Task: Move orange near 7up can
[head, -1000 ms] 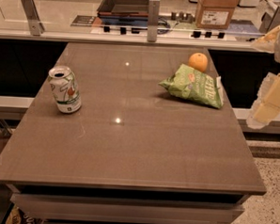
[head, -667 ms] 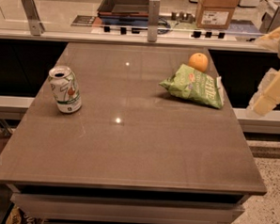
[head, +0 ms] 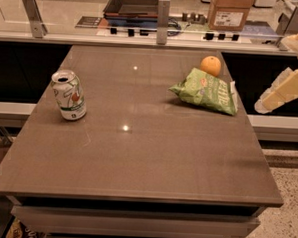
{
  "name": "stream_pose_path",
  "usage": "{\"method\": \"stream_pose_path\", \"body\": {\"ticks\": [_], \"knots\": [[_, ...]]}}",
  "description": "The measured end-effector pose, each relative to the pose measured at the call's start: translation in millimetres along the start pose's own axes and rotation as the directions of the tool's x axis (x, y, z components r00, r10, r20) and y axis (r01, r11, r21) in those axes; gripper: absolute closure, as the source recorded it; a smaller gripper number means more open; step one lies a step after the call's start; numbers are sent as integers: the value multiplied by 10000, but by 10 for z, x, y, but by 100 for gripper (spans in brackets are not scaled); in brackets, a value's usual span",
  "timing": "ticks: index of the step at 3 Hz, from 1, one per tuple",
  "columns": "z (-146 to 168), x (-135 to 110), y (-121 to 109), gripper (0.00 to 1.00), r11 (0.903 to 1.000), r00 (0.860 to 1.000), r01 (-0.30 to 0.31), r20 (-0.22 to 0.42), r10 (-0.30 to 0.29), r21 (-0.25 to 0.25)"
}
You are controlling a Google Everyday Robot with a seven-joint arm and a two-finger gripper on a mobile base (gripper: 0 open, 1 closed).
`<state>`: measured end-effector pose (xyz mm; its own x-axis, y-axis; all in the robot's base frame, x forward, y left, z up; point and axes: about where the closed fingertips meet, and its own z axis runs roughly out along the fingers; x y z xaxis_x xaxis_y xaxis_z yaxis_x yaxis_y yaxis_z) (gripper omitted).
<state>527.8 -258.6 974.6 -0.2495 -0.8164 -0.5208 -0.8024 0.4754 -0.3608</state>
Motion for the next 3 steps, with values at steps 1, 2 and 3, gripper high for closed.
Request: {"method": "stream_pose_path", "body": {"ticks": [1, 2, 3], "knots": [[68, 55, -245, 0, 9968, 9992, -334, 223, 319, 728], [72, 39, -273, 0, 9960, 9991, -334, 277, 312, 831], [74, 31, -294, 0, 9947, 9983, -478, 382, 445, 909]]}}
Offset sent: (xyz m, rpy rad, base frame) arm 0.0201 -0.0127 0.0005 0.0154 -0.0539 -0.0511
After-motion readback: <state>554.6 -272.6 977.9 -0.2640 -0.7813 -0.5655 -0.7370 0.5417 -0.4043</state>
